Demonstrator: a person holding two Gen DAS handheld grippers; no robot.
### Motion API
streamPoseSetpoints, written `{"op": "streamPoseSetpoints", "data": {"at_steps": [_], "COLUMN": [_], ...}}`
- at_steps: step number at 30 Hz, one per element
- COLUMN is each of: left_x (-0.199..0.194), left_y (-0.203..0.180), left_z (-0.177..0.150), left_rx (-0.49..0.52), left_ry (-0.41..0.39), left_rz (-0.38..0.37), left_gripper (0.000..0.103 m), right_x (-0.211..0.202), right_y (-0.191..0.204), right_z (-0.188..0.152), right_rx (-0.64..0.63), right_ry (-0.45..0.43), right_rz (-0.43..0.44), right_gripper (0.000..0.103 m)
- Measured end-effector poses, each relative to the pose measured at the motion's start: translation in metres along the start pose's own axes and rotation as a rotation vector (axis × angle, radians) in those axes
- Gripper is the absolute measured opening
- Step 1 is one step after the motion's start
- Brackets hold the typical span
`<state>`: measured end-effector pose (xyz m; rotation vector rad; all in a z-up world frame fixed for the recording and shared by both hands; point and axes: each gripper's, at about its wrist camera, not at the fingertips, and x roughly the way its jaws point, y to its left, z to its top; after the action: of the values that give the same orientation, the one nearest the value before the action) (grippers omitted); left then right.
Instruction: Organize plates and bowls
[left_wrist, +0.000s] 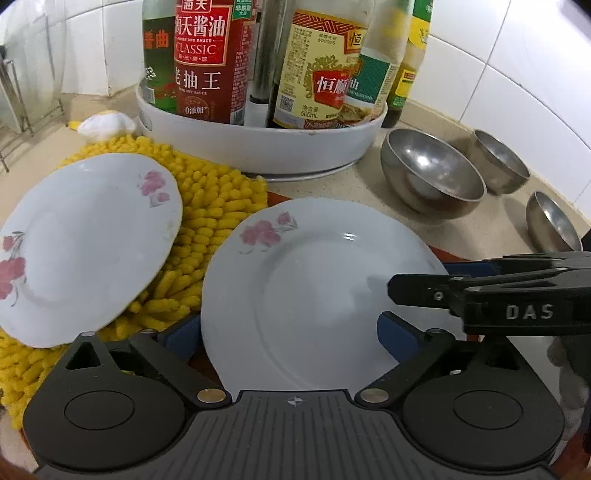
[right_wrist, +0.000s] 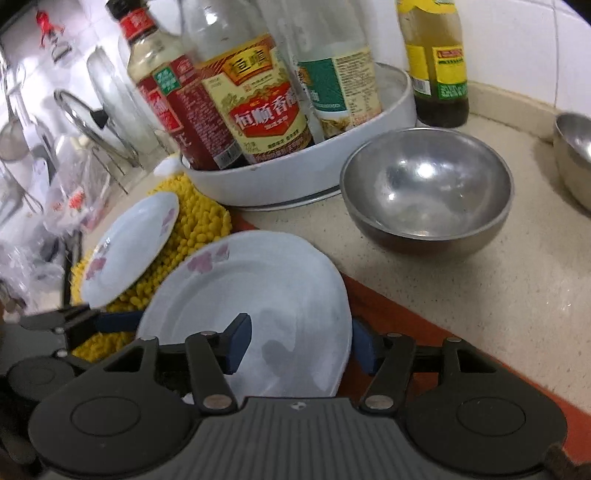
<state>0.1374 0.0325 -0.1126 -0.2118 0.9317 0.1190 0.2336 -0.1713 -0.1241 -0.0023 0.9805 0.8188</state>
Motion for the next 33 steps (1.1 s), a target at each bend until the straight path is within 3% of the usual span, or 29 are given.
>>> {"op": "streamPoseSetpoints", "data": {"at_steps": [13, 24, 33], "left_x": [-0.022, -0.033, -0.03], "left_y": [-0.01, -0.031, -0.062], "left_z": [0.014, 0.026, 0.02], "left_rx": [0.038, 0.101, 0.183], "left_ry": [-0.059, -0.104, -0.079], "left_rz": [0.007, -0.045, -0.13], "left_gripper": [0.099, 0.099, 0.099], "right_x": [-0.026, -0.058, -0.09], "right_y": [0.0, -0.004, -0.015], "right_z": [0.0, 0.003, -0.014], "right_rx": [0.044, 0.1, 0.181], "right_ry": [-0.049, -0.104, -0.123], "right_rz": [0.018, -0.01, -0.068], "right_gripper": [0.055, 0.055, 0.055]}}
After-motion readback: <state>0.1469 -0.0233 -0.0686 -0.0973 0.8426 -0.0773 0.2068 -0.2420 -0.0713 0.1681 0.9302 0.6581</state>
